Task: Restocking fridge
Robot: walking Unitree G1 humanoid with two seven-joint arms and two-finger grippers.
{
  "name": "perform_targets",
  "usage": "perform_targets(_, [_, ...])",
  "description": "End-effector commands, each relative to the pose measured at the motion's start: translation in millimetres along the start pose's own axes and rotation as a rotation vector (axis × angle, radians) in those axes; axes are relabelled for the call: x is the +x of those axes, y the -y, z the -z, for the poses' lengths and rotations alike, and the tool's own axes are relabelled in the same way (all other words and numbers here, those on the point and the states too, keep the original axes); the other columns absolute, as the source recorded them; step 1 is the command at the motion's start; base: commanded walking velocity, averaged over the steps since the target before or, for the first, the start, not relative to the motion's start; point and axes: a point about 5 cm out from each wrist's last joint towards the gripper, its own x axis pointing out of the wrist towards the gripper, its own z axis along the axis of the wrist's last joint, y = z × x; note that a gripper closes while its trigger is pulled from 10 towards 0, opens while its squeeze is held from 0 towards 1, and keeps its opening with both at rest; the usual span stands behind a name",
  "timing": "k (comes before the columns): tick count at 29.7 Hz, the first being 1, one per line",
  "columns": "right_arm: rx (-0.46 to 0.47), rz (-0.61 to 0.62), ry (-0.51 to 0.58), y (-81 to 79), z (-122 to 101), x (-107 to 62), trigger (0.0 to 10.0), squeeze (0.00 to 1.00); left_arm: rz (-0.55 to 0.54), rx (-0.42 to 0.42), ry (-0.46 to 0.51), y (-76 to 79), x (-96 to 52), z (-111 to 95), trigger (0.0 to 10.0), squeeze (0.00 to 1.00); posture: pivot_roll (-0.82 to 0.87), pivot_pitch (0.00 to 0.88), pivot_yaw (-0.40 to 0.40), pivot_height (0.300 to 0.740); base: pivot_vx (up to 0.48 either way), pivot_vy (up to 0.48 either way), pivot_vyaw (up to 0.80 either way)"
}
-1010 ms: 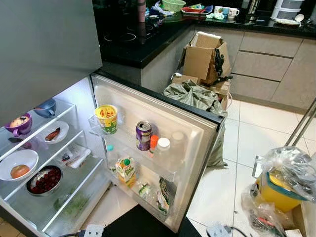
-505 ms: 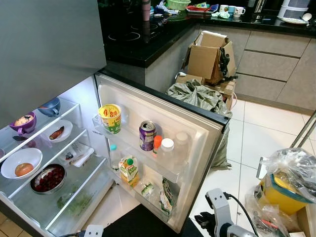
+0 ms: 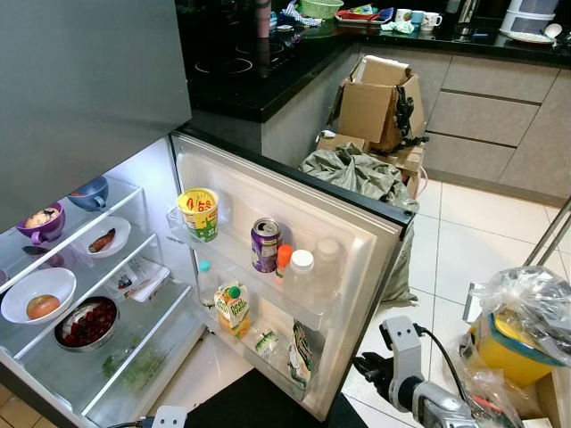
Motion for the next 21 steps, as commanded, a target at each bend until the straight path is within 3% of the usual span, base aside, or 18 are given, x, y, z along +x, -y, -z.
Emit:
perform_targets(1, [-0.012,0.024,0.024,3.7,-5.8,0.0,10.0,0.00,-0.014,0.007,-0.017,-5.0,-1.3,4.8,10.0,0.00,-0.04,0.000,0.005,0.740,0.000,0.000,0.00])
perform_targets(8, [-0.046,0.121,0.109,20.3,-34.5,1.0,10.0,0.00,-0.013,0.002,-0.016,-4.5,-1.2,4.6,10.0,0.00,-0.04,0.000,0.005,0.740,0.000,0.000,0.00])
perform_targets(11, [-0.061,0.223,0.166,40.6,-56.9,-4.9,10.0,0.00,-0.012,-0.001,-0.016,-3.6,-1.1,4.6,10.0,0.00,-0.04,0.000,0.000,0.740,0.000,0.000,0.00])
perform_targets(13, [-0.061,0.223,0.166,40.6,-56.9,-4.9,10.0,0.00,-0.012,-0.001,-0.016,-3.6,-1.1,4.6,10.0,0.00,-0.04,0.000,0.000,0.740,0.000,0.000,0.00])
perform_targets(16, [-0.078,0.322,0.181,58.3,-67.2,-13.9,10.0,0.00,-0.012,-0.004,-0.016,-3.3,-1.1,4.9,10.0,0.00,-0.03,0.000,-0.001,0.740,0.000,0.000,0.00])
perform_targets(21, [-0.070,0.376,0.192,67.2,-71.5,-19.0,10.0,0.00,-0.012,-0.005,-0.016,-3.3,-1.1,5.0,10.0,0.00,-0.03,0.000,-0.001,0.740,0.000,0.000,0.00])
